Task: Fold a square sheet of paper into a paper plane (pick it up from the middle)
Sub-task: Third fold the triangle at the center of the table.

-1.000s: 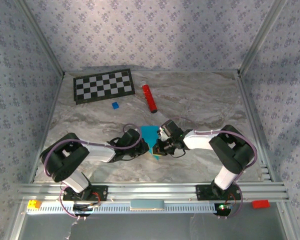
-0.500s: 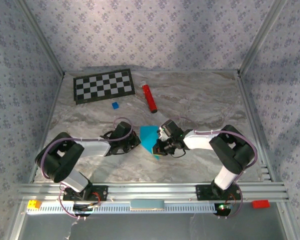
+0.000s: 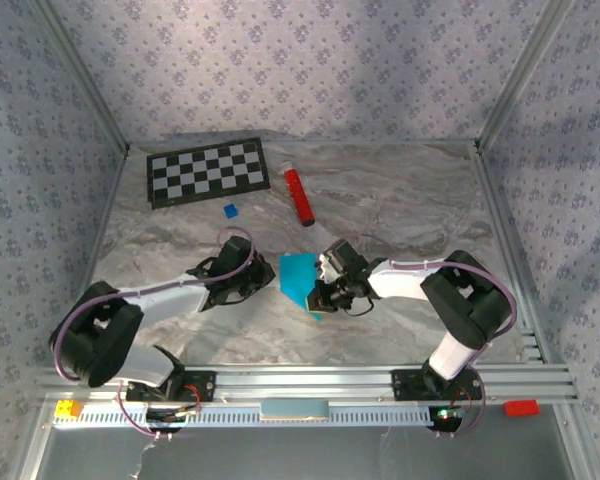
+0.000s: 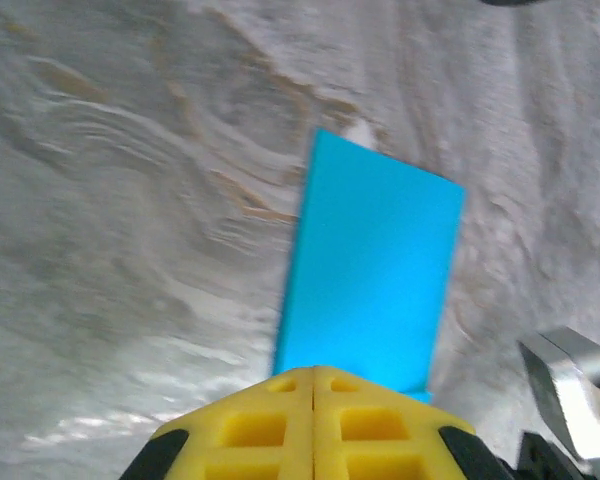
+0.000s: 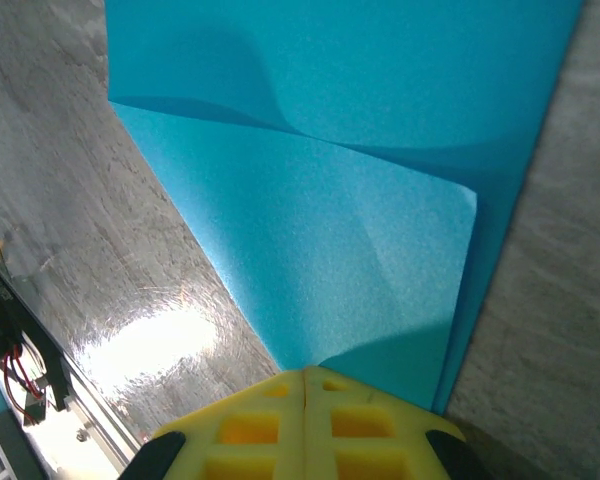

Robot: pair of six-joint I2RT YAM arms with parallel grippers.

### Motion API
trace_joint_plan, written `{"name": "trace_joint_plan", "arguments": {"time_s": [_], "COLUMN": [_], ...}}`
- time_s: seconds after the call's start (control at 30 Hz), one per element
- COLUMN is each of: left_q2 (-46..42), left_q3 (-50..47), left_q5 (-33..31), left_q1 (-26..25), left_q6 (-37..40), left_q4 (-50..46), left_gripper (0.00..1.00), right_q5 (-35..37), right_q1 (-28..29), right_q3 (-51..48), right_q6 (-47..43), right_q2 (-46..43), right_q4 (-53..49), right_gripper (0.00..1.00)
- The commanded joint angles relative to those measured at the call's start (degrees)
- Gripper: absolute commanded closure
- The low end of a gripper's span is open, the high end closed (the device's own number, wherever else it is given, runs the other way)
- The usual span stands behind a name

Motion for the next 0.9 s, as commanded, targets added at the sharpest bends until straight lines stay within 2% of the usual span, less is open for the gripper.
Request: {"name": "trace_joint_plan", "arguments": {"time_s": [0.0, 0.1, 0.23, 0.3, 0.5, 0.63, 0.87], "left_q2": [0.9, 4.4, 10.1, 12.8, 15.4, 14.7, 14.5], "left_q3": [0.9, 2.0, 4.1, 4.4, 1.8, -2.6, -2.6], "left_q5": [3.2, 6.0, 6.4, 6.4, 1.0, 1.2, 2.1], "left_q1": [-2.6, -5.4, -8.4, -8.5, -7.4, -6.6, -6.7], "left_q6": [2.0, 0.6, -0.2, -0.7, -2.3, -3.6, -2.3], "left_q4": [2.4, 5.9, 8.5, 9.5, 5.2, 8.6, 8.5], "left_gripper": [0.93, 0.94, 0.95, 0.97, 1.0, 1.0, 1.0], "right_q5": [1.9, 2.3, 2.5, 2.3, 2.3, 1.8, 0.6], "right_q1": [-0.4, -0.4, -0.5, -0.4, -0.6, -0.7, 0.1], "right_q3": [-0.3, -0.2, -0.8, -1.0, -1.1, -0.8, 2.2], "right_q6": [-2.0, -1.6, -1.1, -1.1, -1.6, -2.1, -1.8], "right_q2": [2.0, 1.9, 1.6, 1.6, 0.4, -0.5, -4.0], "right_q4": [-7.3, -7.4, -6.8, -6.8, -7.1, -7.0, -7.2], "right_gripper": [1.0, 1.0, 1.0, 1.0, 1.0, 1.0, 0.99]}}
